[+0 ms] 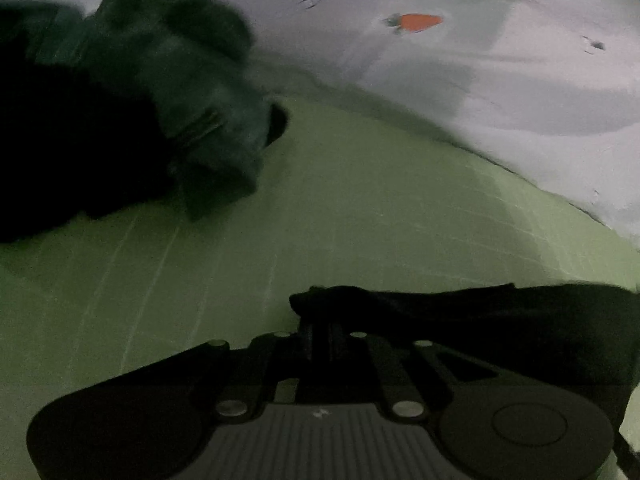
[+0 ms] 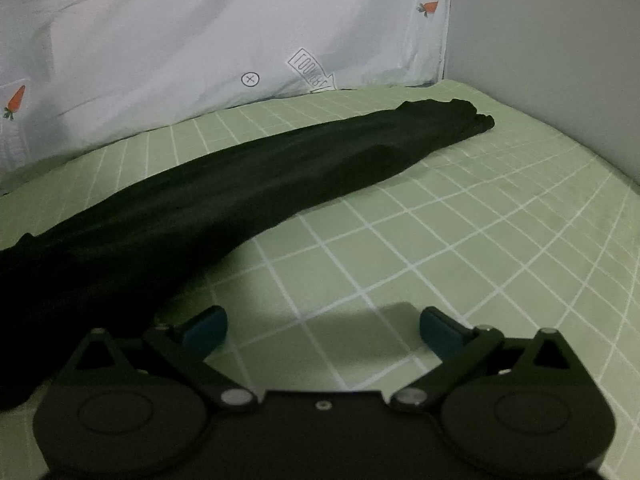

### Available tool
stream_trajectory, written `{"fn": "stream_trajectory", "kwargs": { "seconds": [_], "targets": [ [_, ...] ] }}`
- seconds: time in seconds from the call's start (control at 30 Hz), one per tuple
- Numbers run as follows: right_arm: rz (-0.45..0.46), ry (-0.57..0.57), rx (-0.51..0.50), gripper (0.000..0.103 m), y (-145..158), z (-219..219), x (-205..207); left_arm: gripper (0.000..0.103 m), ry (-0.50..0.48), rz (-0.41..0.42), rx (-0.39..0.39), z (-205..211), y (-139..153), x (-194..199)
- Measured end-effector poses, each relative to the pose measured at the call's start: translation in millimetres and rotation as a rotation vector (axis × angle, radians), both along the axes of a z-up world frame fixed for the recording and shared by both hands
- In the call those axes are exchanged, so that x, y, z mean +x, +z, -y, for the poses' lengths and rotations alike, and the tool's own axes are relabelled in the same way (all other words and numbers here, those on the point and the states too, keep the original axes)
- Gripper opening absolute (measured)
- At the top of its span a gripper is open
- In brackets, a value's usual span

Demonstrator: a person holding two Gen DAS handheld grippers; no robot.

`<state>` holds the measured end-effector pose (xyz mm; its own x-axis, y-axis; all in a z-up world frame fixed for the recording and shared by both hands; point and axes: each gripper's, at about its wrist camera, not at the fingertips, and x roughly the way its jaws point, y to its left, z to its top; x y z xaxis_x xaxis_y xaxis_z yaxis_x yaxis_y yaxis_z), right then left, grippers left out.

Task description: Fold clothes

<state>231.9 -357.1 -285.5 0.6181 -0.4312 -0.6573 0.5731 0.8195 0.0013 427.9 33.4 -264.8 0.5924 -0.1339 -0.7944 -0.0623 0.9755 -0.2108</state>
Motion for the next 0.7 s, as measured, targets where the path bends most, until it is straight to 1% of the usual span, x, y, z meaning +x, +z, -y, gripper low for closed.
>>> {"fn": "stream_trajectory", "kwargs": {
  "seconds": [0.03,0.1,0.13,0.17,0.2,0.23,0.27,0.33,0.4,0.47,0.6,0.63,0.7],
  "targets": [
    [0.003,0.0,-0.002,0.103,0,0,0,0.019,0.014,-0.004,-0.009,-3,-2,-3],
    [0.008,0.001,-0.005,0.103,-1,-1,-1,0.021,0.034,0.0,-0.018,-9,1,-9],
    [0.008,0.002,-0.006,0.103,-1,-1,-1,0.03,0.044,0.003,-0.022,-12,3,-13],
    [0.009,0.003,-0.007,0.103,-2,-2,-1,0.042,0.05,-0.003,-0.029,-15,4,-17],
    [0.011,0.002,-0.009,0.103,-2,-2,-1,0.048,0.055,-0.009,-0.036,-19,4,-22],
    [0.014,0.002,-0.01,0.103,-2,-2,-2,0.056,0.061,-0.015,-0.043,-22,5,-27],
    [0.016,0.002,-0.012,0.103,-3,-3,-2,0.061,0.067,-0.021,-0.05,-25,6,-32],
    [0.021,0.001,-0.016,0.103,-3,-4,-3,0.064,0.065,-0.052,-0.1,-28,3,-42],
    [0.025,0.0,-0.019,0.103,-3,-5,-3,0.07,0.059,-0.074,-0.152,-28,-2,-54],
    [0.025,-0.001,-0.019,0.103,-3,-5,-3,0.086,0.052,-0.047,-0.154,-21,-5,-60],
    [0.025,0.001,-0.019,0.103,-3,-5,-3,0.092,0.029,-0.035,-0.144,-4,-7,-62],
    [0.025,0.002,-0.018,0.103,-3,-5,-3,0.096,0.019,-0.035,-0.14,1,-7,-62],
    [0.025,0.002,-0.018,0.103,-3,-5,-3,0.096,0.011,-0.032,-0.091,11,-8,-62]
  ]
}}
